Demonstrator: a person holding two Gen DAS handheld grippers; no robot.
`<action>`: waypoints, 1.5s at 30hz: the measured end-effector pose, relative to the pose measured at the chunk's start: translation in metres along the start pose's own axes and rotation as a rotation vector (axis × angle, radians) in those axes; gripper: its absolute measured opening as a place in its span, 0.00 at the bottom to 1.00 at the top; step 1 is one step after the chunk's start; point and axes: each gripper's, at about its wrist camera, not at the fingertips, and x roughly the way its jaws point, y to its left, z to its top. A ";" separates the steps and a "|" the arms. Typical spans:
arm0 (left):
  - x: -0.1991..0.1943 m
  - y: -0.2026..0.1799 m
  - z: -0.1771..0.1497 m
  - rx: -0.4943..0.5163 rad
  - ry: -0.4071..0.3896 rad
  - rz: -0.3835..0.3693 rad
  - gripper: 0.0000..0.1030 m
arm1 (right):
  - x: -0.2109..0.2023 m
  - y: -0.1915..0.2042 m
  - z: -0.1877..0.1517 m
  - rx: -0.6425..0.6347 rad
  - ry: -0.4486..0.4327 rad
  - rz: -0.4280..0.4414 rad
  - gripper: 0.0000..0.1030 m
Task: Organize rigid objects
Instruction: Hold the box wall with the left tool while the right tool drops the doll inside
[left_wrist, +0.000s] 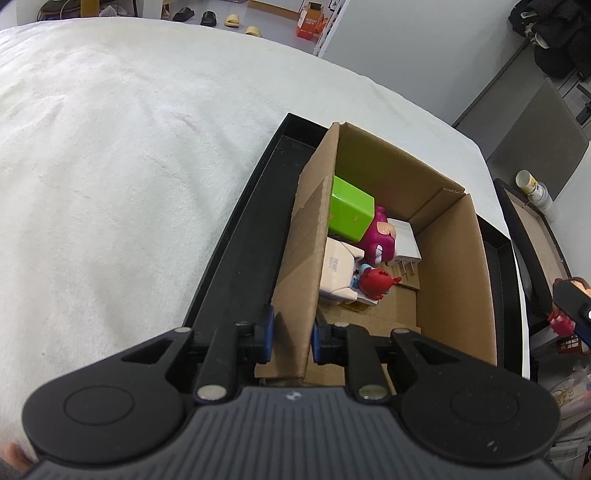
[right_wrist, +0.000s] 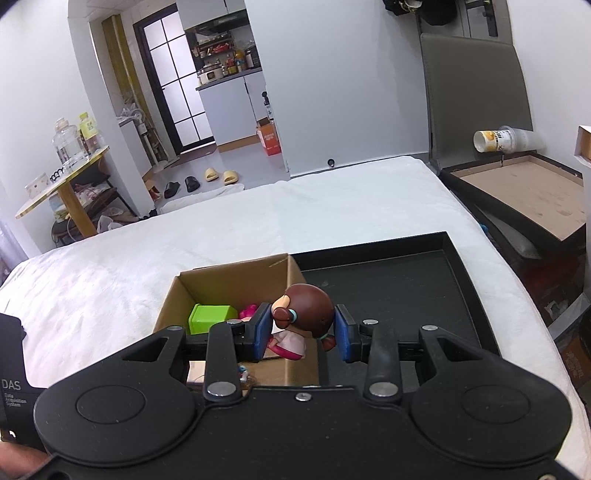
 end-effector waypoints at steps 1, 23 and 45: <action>0.000 0.000 0.000 0.001 0.000 -0.002 0.18 | 0.001 0.002 0.000 -0.001 0.003 0.000 0.34; 0.000 0.011 0.003 -0.006 0.019 -0.073 0.20 | 0.046 0.043 -0.007 -0.046 0.130 -0.019 0.35; 0.000 0.024 0.009 -0.038 0.028 -0.131 0.23 | 0.063 0.072 0.001 -0.158 0.168 -0.112 0.37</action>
